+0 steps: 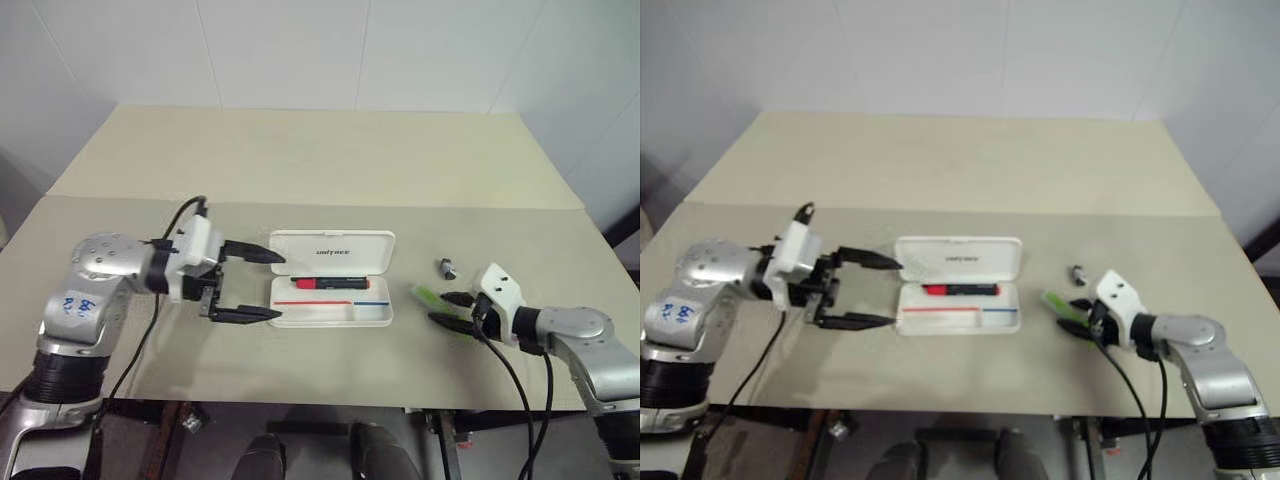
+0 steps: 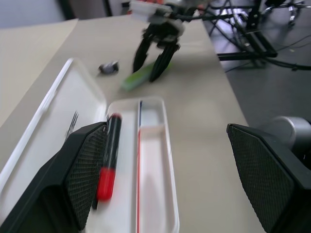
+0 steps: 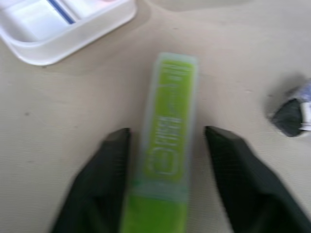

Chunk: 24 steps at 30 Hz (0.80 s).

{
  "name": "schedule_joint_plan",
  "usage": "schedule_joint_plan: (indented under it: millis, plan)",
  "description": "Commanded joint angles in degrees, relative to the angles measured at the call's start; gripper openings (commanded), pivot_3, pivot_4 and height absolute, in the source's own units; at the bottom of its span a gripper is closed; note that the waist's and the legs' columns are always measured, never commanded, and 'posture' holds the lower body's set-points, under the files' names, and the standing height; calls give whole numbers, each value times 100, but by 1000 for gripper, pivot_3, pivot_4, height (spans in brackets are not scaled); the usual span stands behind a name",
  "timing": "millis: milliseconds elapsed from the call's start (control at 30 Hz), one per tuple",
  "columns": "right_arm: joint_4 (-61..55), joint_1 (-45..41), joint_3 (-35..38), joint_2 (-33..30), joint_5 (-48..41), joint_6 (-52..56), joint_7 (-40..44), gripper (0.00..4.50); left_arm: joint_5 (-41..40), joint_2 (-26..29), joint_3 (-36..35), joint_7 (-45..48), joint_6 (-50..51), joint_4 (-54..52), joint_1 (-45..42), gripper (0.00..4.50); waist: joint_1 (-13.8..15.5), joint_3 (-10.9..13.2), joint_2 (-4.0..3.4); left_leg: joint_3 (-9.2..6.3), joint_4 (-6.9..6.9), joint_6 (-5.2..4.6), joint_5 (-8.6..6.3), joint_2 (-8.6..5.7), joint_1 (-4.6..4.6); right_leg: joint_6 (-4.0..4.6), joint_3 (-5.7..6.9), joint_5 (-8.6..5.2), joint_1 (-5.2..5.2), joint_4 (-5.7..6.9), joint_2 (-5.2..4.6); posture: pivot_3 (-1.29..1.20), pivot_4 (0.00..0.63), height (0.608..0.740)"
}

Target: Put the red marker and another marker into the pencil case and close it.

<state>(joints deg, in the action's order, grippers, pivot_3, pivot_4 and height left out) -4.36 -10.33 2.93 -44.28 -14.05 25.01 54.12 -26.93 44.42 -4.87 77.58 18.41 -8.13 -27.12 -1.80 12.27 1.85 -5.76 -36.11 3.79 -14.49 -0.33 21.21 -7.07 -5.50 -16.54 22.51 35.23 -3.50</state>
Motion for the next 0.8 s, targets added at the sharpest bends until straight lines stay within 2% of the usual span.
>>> schedule_joint_plan:
  millis: [33, 233, 400, 500, 633, 800]
  plan:
    - [54, 53, -18, 68, 55, 78, -181, 1866, -132, 213, -347, 74, -252, 93, 126, 4168, 0, -5, 9, 0, -2, 0, 0, 0, 0, 0, -1, 1, 0, 0, 0, 0, 150, 740]
    - [-93, -68, 199, 81, -270, -26, -27, 1859, -316, 222, -742, 80, -590, 86, 530, 4168, -6, -4, 9, 1, 3, 0, 0, 6, -1, 4, -2, 4, 2, 0, 2, 0, 150, 740]
    - [-468, -379, 277, -166, -351, -56, 60, 1859, -473, 292, -904, 135, -586, -30, 978, 4168, -41, 4, -5, 9, 12, -2, -1, 5, 1, 3, -8, 3, 7, -7, 1, 0, 150, 740]
    - [-881, -676, 97, -367, -383, 265, 122, 1859, -402, 305, -918, 136, -725, 72, 1097, 4168, -38, 6, -8, 9, 18, -2, -2, 7, 5, 4, -7, 2, 16, -7, 2, 0, 150, 740]
    - [-1337, -1422, -224, -331, -502, 737, 122, 1859, -417, 271, -941, 78, -803, 202, 1078, 4168, -61, 6, -8, 9, 18, -1, -2, 9, 5, 5, -7, 2, 18, -8, 2, 0, 150, 740]
    - [-1711, -1813, -785, -486, -354, 374, 643, 1859, -343, 324, -1062, 159, -1066, 492, 1197, 4168, -54, 6, -8, 9, 38, -2, -4, 10, 7, 5, -5, 1, 18, -32, 1, 0, 150, 740]
